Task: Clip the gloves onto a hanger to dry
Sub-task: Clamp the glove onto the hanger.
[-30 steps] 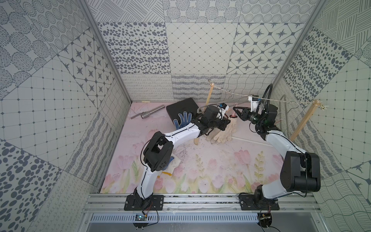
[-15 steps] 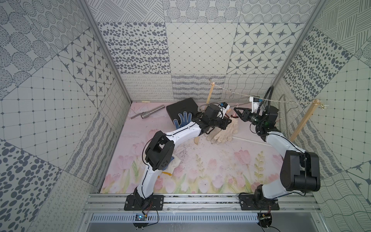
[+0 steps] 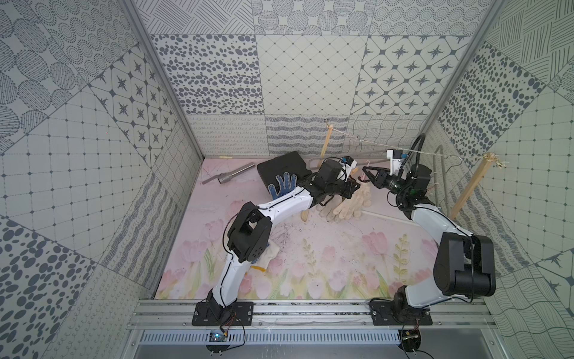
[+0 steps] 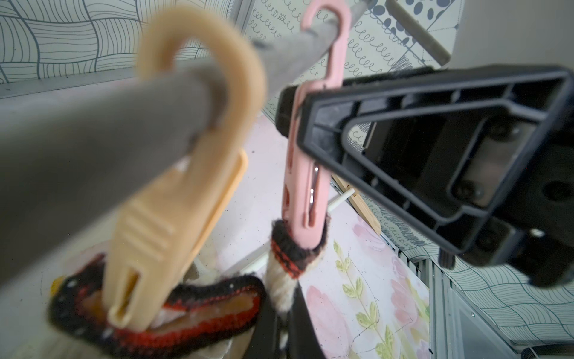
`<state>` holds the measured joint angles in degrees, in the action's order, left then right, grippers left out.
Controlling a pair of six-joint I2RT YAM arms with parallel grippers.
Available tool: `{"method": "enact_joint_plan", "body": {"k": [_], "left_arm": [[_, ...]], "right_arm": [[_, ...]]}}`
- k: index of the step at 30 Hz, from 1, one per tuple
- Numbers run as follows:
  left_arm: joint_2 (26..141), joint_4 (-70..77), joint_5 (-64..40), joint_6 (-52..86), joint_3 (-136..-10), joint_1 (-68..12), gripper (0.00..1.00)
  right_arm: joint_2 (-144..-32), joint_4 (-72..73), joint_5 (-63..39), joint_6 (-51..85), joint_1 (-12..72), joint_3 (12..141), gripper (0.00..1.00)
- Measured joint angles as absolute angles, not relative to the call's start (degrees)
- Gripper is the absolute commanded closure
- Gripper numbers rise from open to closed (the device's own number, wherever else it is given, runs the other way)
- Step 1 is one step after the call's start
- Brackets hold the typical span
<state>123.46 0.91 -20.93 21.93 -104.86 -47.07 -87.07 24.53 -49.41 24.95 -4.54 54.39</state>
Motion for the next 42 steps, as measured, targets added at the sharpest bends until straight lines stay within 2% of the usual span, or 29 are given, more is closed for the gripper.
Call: {"method": "enact_joint_plan", "body": {"k": [11,12,15,20,22,27,29,34,42], "left_arm": [[123.5,0.4,-22.6,22.1,-105.4,-46.5,1.0],[123.5,0.5,-22.5,22.1,-105.4,-46.5,1.0],[123.5,0.6,-22.5,22.1,-105.3,-46.4,1.0],[123.5,1.5,-21.1,22.2,-105.3,-45.9,1.0],[123.5,2.0,-20.8,22.3,-105.0,-45.9,1.0],[123.4,3.7,-20.2,22.5,-103.0,-45.9,0.77],[123.2,4.2,-20.2,22.5,-102.1,-45.9,0.64],[122.6,4.8,-19.9,23.0,-100.8,-45.9,0.44],[120.2,4.3,-18.6,22.4,-97.1,-46.7,0.23]], "right_arm": [[-87.1,23.9,-51.5,24.4,-4.6,54.4,1.0],[-87.2,23.7,-52.1,24.4,-4.7,54.4,0.93],[-87.5,23.0,-53.0,23.9,-4.7,54.4,0.59],[-87.8,20.4,-56.0,23.4,-4.1,53.8,0.31],[-87.7,21.0,-56.1,23.0,-3.7,52.7,0.23],[-87.3,19.7,-53.1,22.1,-3.4,51.2,0.2],[-87.2,19.4,-51.1,22.1,-3.4,51.1,0.19],[-82.9,17.3,-43.1,21.4,-2.1,48.3,0.17],[-70.7,11.5,-26.6,20.1,2.7,42.1,0.16]]}}
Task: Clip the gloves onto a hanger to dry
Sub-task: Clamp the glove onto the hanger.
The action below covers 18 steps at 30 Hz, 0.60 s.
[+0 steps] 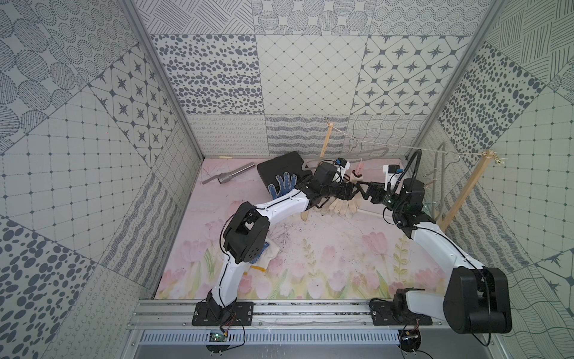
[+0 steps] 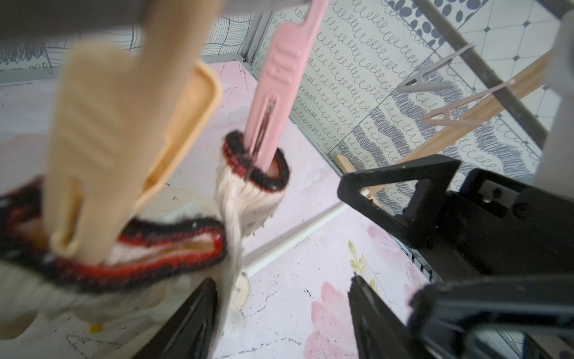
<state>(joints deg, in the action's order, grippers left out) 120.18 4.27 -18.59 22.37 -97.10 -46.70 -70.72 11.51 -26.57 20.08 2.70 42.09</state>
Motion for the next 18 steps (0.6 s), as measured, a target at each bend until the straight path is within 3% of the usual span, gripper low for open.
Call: {"method": "enact_joint_plan", "body": {"k": [7,18], "left_arm": [[115.0,3.6,-16.3,21.6,-88.8,-48.7,0.17],[105.0,6.5,-17.4,20.8,-77.1,-51.8,0.23]], "right_arm": [[-65.0,8.2,-16.9,20.6,6.0,35.6,0.16],[-65.3,1.8,-17.0,22.3,8.3,30.6,0.19]]}}
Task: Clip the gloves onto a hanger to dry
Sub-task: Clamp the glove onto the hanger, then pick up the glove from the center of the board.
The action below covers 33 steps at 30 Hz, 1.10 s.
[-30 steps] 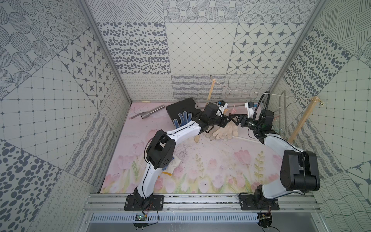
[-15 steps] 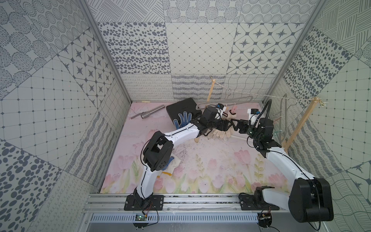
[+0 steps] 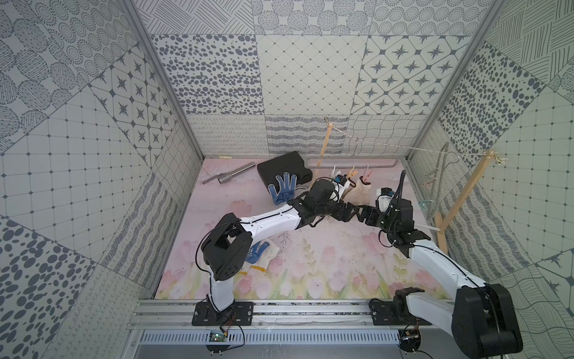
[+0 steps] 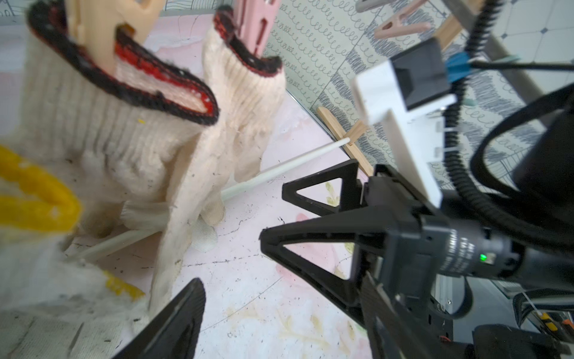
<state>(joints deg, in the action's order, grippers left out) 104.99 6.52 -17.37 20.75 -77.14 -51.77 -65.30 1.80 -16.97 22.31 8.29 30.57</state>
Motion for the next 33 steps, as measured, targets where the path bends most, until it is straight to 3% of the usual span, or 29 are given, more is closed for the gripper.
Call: {"method": "enact_joint_plan", "body": {"k": [8,13,20,26,33], "left_arm": [[91.9,6.6,-16.9,20.3,-65.0,-52.8,0.19],[83.5,4.7,-12.4,20.4,-59.2,-52.7,0.18],[74.3,-2.5,-3.0,23.2,-53.3,-51.6,0.18],[67.7,-13.1,5.5,29.8,-48.7,-49.3,0.28],[64.0,-29.6,11.2,40.8,-45.1,-48.6,0.32]], "right_arm": [[-65.7,-0.8,-17.3,22.1,14.5,27.8,0.24],[-65.7,-1.3,-17.5,22.0,20.5,27.8,0.33],[-63.5,-4.3,-17.5,20.7,32.6,28.9,0.35],[-64.8,-4.6,-17.5,20.6,38.7,32.1,0.42],[-72.5,-5.0,-18.5,20.1,43.6,37.6,0.43]]}}
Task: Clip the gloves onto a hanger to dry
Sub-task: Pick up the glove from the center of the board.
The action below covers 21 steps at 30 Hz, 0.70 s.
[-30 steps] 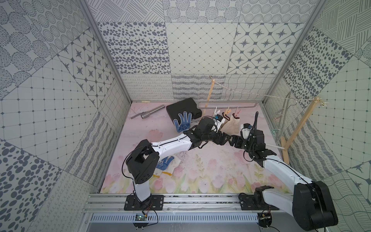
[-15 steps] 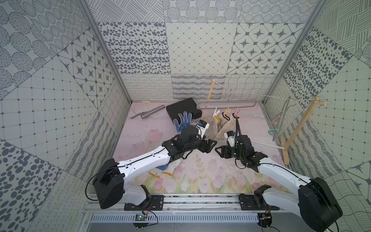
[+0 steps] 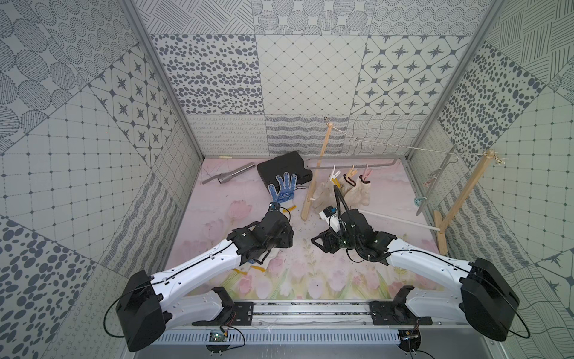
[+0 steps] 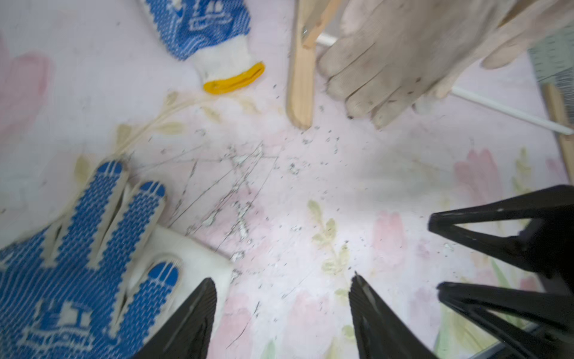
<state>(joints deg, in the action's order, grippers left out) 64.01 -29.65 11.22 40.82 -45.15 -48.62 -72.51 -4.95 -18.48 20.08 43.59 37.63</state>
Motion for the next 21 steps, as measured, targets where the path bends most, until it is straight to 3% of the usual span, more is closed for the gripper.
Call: {"method": "enact_joint_plan", "body": {"k": [9,21], "left_arm": [[63.8,-47.0,14.3,52.3,-44.3,-48.1,0.29],[66.5,-51.1,13.8,53.6,-41.0,-41.5,0.49]], "right_arm": [[-76.8,-5.4,-19.6,20.2,43.8,38.4,0.43],[-80.0,-4.6,-20.7,19.9,43.8,39.2,0.43]]}}
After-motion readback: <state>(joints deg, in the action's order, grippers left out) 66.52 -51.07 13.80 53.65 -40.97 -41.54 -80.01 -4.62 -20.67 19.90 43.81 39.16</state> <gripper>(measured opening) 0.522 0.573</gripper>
